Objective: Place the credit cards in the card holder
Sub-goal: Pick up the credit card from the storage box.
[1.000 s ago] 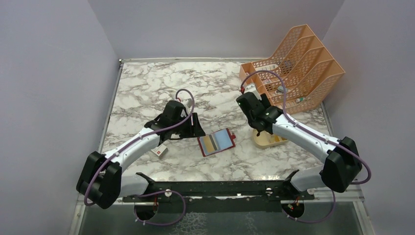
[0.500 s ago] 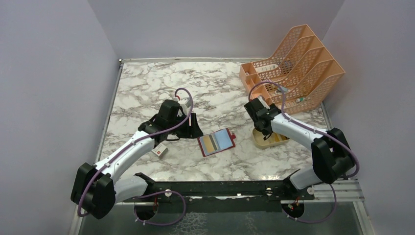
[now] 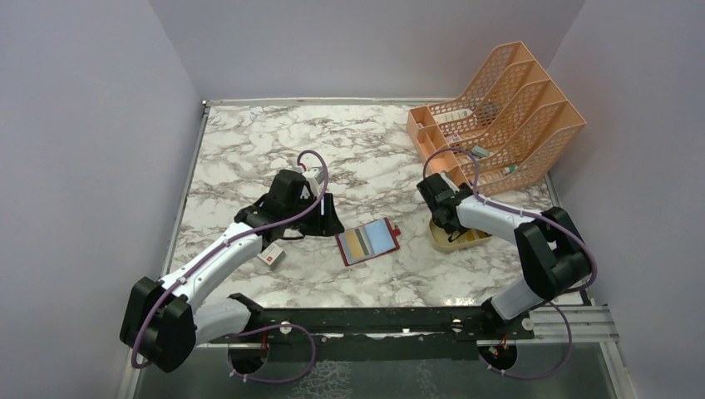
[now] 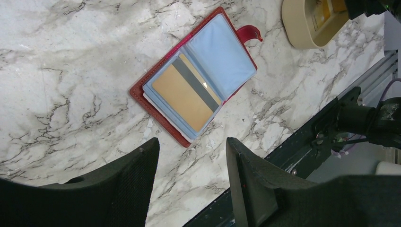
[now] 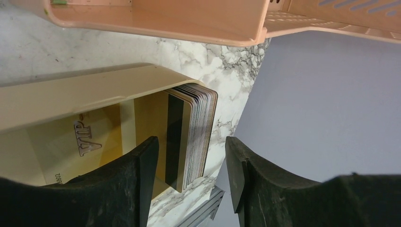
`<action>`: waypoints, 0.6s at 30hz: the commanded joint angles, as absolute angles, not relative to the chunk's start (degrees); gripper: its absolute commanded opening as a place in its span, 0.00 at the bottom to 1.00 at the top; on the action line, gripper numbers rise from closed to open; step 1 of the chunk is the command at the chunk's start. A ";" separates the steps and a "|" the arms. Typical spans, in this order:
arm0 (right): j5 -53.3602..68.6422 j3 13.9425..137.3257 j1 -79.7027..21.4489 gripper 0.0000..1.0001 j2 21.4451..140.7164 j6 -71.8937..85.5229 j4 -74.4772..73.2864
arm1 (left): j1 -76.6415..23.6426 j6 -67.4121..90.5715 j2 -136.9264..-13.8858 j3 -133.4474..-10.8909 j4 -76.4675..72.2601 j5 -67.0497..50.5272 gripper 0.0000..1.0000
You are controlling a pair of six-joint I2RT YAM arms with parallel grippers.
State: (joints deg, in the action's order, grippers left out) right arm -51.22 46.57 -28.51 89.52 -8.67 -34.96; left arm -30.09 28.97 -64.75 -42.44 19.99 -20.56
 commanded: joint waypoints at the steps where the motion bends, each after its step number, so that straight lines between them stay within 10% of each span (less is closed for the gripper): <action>1: -53.67 46.16 -28.30 0.52 90.00 -10.47 -30.93 | -29.88 28.10 -63.81 -43.90 20.64 -21.09 0.57; 18: -53.44 45.59 -28.30 0.32 88.87 -11.63 -29.33 | -29.49 28.11 -64.32 -44.12 20.59 -20.91 0.57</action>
State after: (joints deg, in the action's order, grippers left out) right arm -51.70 46.33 -28.49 89.60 -10.85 -31.57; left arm -29.93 28.73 -64.75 -42.44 20.25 -20.53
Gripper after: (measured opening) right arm 0.332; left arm 0.567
